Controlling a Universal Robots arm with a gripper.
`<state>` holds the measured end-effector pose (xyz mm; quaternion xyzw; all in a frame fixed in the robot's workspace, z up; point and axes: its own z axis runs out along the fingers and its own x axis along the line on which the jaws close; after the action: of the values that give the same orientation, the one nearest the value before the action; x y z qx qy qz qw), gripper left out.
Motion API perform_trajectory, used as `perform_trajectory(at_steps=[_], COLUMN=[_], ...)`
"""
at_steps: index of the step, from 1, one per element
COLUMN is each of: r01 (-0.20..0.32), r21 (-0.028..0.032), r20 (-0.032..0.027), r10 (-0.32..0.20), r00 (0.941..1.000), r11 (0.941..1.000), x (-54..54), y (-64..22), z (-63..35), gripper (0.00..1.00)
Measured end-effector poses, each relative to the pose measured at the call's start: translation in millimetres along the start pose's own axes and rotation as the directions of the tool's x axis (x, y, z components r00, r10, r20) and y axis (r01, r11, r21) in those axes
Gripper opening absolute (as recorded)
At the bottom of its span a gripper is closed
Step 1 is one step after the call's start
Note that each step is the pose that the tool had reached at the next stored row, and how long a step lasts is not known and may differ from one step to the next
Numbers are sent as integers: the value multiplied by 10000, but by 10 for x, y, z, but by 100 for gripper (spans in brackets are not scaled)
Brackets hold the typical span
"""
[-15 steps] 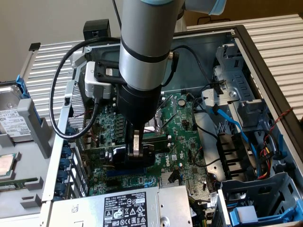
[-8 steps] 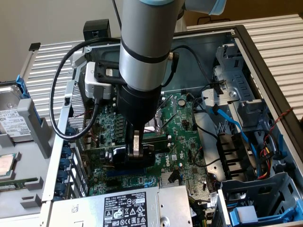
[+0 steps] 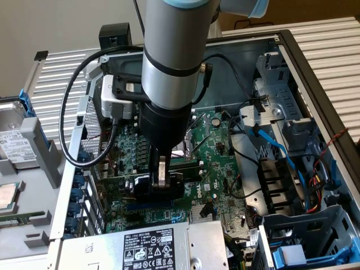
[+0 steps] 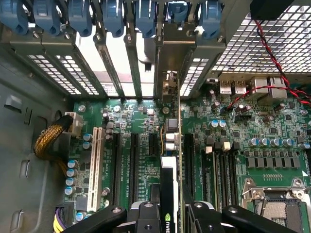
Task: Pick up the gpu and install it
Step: 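Insert the gpu into the slot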
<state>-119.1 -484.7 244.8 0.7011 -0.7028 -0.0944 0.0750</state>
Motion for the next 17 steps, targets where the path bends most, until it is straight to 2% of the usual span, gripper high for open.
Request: perform_trajectory(at_steps=[17], r01=[-1], r21=[19], r20=[1], r10=[1], r00=[10000], r11=[10000], x=[-4], y=[26], z=[6], gripper=[27])
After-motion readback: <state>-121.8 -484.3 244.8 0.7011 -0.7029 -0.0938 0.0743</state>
